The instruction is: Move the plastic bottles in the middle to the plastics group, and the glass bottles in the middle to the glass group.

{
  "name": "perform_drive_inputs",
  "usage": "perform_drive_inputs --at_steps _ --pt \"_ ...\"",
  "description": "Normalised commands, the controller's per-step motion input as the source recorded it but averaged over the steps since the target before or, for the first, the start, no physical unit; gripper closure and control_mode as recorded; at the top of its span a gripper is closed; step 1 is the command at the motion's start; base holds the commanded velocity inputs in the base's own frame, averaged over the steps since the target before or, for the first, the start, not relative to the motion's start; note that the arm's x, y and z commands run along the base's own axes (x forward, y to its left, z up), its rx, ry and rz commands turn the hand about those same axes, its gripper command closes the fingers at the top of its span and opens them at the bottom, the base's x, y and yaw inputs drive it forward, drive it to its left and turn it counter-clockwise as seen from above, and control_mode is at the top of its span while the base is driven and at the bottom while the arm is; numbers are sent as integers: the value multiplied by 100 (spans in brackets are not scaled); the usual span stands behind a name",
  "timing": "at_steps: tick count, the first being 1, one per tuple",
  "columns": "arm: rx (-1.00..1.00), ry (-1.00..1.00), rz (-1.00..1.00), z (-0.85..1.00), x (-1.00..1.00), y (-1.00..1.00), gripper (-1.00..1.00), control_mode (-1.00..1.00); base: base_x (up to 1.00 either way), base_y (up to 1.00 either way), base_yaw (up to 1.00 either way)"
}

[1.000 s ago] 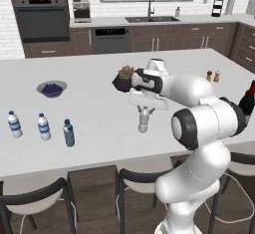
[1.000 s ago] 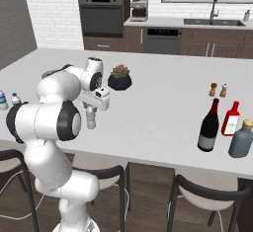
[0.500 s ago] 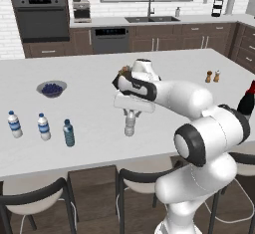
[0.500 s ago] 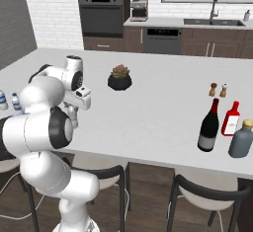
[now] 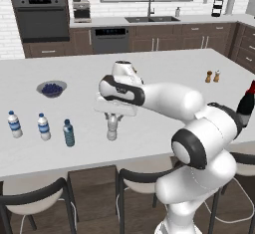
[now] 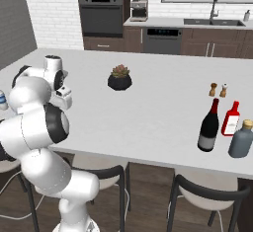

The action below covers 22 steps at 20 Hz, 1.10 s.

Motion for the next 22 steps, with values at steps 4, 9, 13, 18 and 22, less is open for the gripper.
perform_drive_inputs --at_steps 4,9,13,18,22 --pt "0 0 0 0 -12 65 100 -100 0 0 0" --pt "0 0 0 -6 -35 59 100 -100 0 0 0" --pt "0 0 0 -10 -46 67 100 -100 0 0 0" --pt "0 0 0 -13 -38 65 100 -100 0 0 0" --pt "0 0 0 -1 -2 70 100 -100 0 0 0"
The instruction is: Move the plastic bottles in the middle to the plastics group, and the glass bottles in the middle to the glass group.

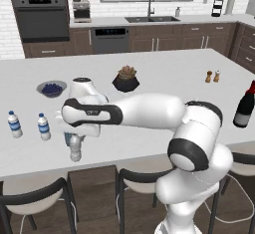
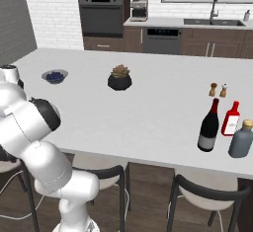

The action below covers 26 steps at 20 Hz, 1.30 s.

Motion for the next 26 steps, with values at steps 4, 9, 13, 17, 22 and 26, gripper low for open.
perform_drive_inputs --at_steps 4,9,13,17,22,26 --pt "0 0 -3 0 11 63 100 -100 0 0 0" --pt "0 0 -4 0 39 30 100 -100 0 0 0" --pt "-2 0 -8 -3 21 20 100 -100 0 0 0" --pt "-1 0 -8 -9 16 16 100 -100 0 0 0" --pt "-4 0 -8 -14 15 11 100 -100 0 0 0" --pt "-3 0 -8 -18 19 5 100 -100 0 0 0"
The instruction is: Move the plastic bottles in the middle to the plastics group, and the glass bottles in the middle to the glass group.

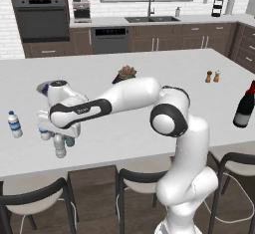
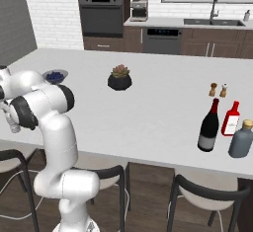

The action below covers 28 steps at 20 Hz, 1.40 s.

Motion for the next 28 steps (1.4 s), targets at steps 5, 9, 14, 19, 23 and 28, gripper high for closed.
perform_drive_inputs --at_steps 5,9,14,19,23,28 --pt "-3 0 -5 -25 13 0 100 -100 0 0 0" --pt "-3 0 -2 -32 1 0 100 -100 0 0 0" --pt "-2 0 0 -31 1 -1 100 -100 0 0 0" --pt "-3 0 0 -33 -3 -19 -100 -100 0 0 0" --pt "0 0 0 -20 -12 -34 -100 -100 0 0 0" --pt "0 0 0 -6 -6 -33 -100 -100 0 0 0"
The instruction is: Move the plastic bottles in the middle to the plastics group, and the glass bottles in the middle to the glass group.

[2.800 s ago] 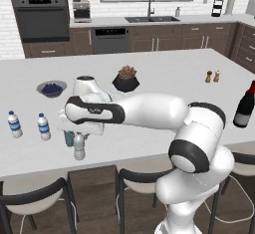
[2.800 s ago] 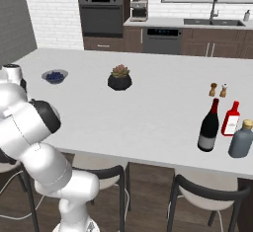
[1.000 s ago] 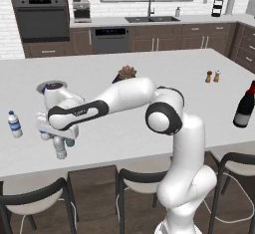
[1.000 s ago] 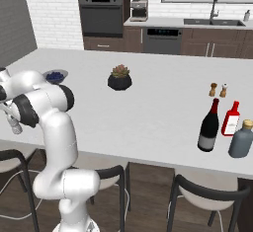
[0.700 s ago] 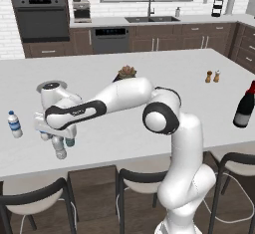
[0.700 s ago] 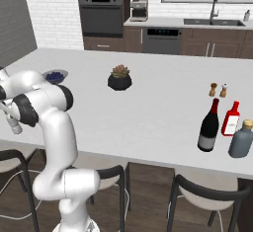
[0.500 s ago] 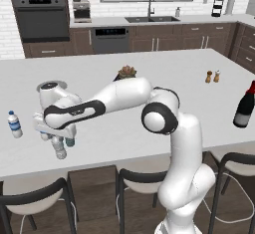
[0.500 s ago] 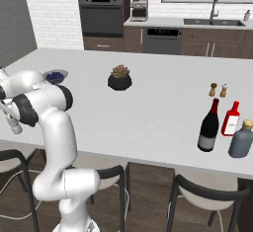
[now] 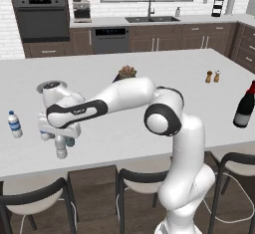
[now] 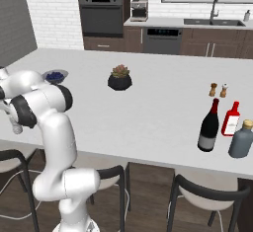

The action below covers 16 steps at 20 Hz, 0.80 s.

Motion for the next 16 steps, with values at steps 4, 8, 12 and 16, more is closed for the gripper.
perform_drive_inputs --at_steps 4,8,12,16 --pt "3 0 0 12 0 -9 -100 -100 0 0 0" --pt "11 -2 0 54 0 0 -100 -100 0 0 0" --pt "14 -2 0 71 -7 0 -100 -100 0 0 0" --pt "7 -3 0 64 -5 -1 -100 -100 0 0 0"
